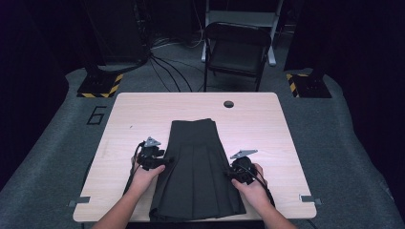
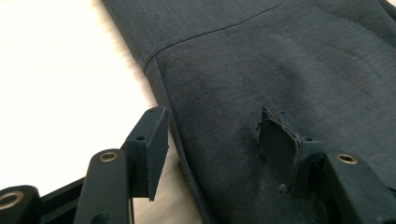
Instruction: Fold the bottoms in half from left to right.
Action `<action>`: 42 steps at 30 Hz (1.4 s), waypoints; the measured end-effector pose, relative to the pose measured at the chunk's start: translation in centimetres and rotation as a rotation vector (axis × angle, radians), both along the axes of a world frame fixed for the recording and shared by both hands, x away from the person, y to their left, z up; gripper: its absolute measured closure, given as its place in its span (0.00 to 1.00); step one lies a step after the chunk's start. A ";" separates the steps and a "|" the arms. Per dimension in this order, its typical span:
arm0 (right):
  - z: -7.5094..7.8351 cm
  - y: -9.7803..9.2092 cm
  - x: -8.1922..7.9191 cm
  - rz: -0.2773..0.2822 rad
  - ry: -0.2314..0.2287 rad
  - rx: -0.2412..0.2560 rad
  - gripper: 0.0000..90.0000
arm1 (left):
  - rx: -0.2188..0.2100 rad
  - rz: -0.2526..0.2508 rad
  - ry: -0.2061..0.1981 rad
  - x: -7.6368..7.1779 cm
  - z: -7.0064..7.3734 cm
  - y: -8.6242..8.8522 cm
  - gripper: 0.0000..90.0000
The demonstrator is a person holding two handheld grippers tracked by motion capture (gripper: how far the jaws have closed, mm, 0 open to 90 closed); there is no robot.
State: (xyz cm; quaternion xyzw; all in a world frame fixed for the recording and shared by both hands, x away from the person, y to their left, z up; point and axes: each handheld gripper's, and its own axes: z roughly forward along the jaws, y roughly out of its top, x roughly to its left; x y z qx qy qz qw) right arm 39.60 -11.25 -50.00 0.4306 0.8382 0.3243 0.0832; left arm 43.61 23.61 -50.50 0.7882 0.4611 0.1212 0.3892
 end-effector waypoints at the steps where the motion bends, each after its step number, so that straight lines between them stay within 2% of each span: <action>1: -0.1 0.0 0.0 0.010 -0.006 -0.007 0.86 | 0.009 -0.001 -0.008 0.2 -0.1 0.0 0.47; 3: -0.2 0.0 0.0 0.022 0.006 -0.006 0.90 | 0.007 -0.001 -0.003 0.4 -0.2 0.0 0.47; 5: -0.3 0.1 -0.2 0.025 -0.001 -0.013 0.91 | -0.013 0.022 -0.002 0.7 -0.4 -0.1 0.47; 6: -0.3 0.1 -0.2 0.026 -0.006 -0.015 0.91 | 0.000 0.011 -0.003 0.9 -0.4 0.1 0.47; 8: -0.4 0.1 -0.2 0.026 -0.005 -0.009 0.91 | -0.007 0.026 0.004 1.3 -0.4 0.0 0.47; 11: -0.4 0.0 -0.2 0.031 -0.010 -0.012 0.92 | -0.039 0.057 0.007 1.8 -0.5 -0.3 0.47; 17: -0.5 -0.2 -0.3 0.034 -0.004 -0.009 0.91 | -0.050 0.056 0.007 2.5 -0.9 -0.9 0.47; 20: -0.5 -0.3 -0.3 0.035 0.004 0.000 0.91 | -0.025 0.053 0.012 2.5 -1.3 -1.2 0.52; 21: -0.5 -0.3 -0.3 0.026 0.011 0.002 0.91 | 0.015 0.025 0.008 2.5 -1.2 -1.0 0.57; 24: -0.5 -0.4 -0.3 0.032 0.005 0.003 0.91 | 0.013 0.037 0.006 2.3 -1.2 -1.1 0.65; 26: -0.5 -0.5 -0.3 0.045 0.008 0.002 0.91 | 0.013 0.025 0.013 2.2 -1.2 -0.8 0.71; 30: -0.5 -0.5 -0.5 0.052 0.017 -0.001 0.92 | 0.002 0.020 0.015 1.7 -1.3 -0.7 0.76; 34: -0.4 -0.5 -0.9 0.075 0.012 -0.020 0.92 | 0.027 -0.004 0.016 1.3 -1.0 -0.8 0.77; 37: -0.4 -0.6 -1.0 0.073 0.017 -0.018 0.91 | 0.025 -0.008 0.027 1.5 -0.8 -0.7 0.76; 38: -0.4 -0.6 -1.0 0.067 0.023 -0.012 0.91 | 0.012 -0.002 0.036 1.5 -0.7 -0.6 0.74; 42: -0.3 -0.7 -1.0 0.070 0.020 0.004 0.81 | -0.008 0.002 -0.001 2.2 0.0 -0.6 0.62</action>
